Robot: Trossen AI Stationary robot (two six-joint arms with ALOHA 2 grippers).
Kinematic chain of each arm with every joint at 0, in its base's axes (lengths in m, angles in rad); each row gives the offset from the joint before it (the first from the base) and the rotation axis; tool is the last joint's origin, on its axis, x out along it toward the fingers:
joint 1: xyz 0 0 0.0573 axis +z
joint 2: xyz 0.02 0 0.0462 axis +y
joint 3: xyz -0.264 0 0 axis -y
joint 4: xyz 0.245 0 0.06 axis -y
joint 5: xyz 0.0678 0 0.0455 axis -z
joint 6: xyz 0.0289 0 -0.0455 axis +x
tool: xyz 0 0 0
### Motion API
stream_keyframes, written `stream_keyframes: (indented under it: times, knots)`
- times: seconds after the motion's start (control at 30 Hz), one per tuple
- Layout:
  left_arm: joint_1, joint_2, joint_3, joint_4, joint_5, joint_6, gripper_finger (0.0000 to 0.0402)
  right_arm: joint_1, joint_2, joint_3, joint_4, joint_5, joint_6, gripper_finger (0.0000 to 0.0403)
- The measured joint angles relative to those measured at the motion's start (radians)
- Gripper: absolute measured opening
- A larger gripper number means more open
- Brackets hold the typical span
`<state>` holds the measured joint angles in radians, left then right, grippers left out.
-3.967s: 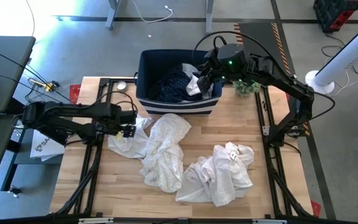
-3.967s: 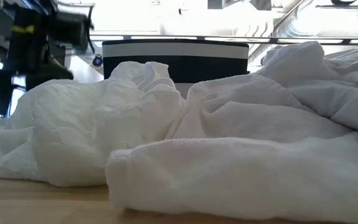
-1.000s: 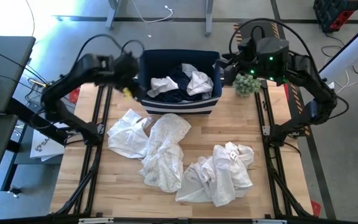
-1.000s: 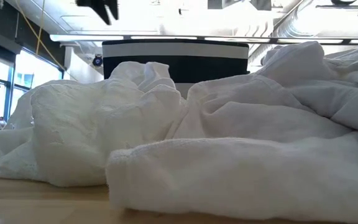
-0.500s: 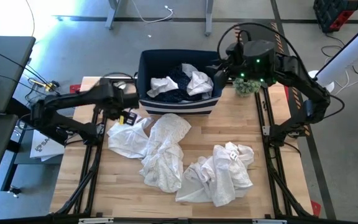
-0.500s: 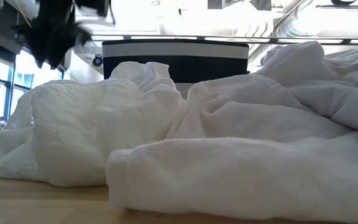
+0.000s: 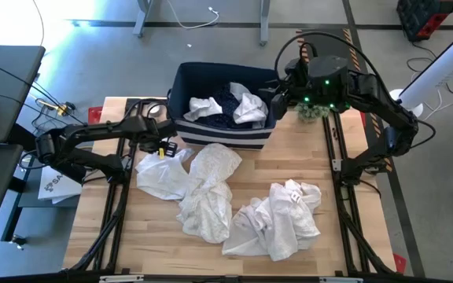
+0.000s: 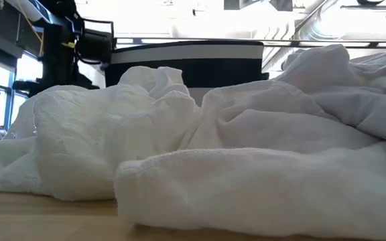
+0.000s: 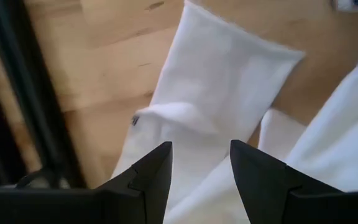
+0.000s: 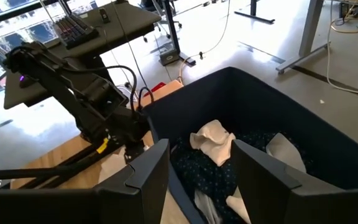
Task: Sort clothes
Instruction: Adjust the blue laundry bin
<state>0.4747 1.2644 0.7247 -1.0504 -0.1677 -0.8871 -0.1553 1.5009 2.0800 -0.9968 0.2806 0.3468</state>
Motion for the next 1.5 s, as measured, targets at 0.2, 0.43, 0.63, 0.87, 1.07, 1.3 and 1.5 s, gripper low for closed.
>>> stream_keyframes:
  times: [0.2, 0.43, 0.63, 0.87, 1.07, 1.3, 1.5]
  knots:
    - [-0.031, -0.008, -0.009, 0.026, 0.009, -0.035, 0.0159, 0.017, -0.003, 0.000, 0.000, 0.003, 0.019, 0.0169]
    - [-0.110, -0.094, 0.106, -0.020, 0.012, -0.046, 0.0159, -0.010, -0.001, 0.000, -0.078, -0.142, 0.038, 0.0169]
    - [-0.170, -0.178, 0.193, -0.145, 0.020, -0.062, 0.0158, 0.014, 0.094, 0.000, -0.165, -0.531, -0.098, 0.0169]
    - [-0.188, -0.237, 0.133, -0.326, 0.027, -0.184, 0.0158, 0.063, 0.319, 0.000, -0.436, -0.378, -0.232, 0.0169]
    - [-0.187, -0.253, 0.041, -0.309, 0.000, -0.223, 0.0158, -0.007, 0.449, 0.000, -0.515, -0.023, -0.239, 0.0169]
    - [-0.179, -0.242, 0.039, -0.239, -0.034, -0.250, 0.0151, -0.068, 0.416, 0.000, -0.510, 0.015, -0.216, 0.0169]
    - [-0.166, -0.198, 0.040, -0.232, -0.066, -0.298, 0.0148, -0.044, 0.302, 0.000, -0.492, 0.011, -0.179, 0.0169]
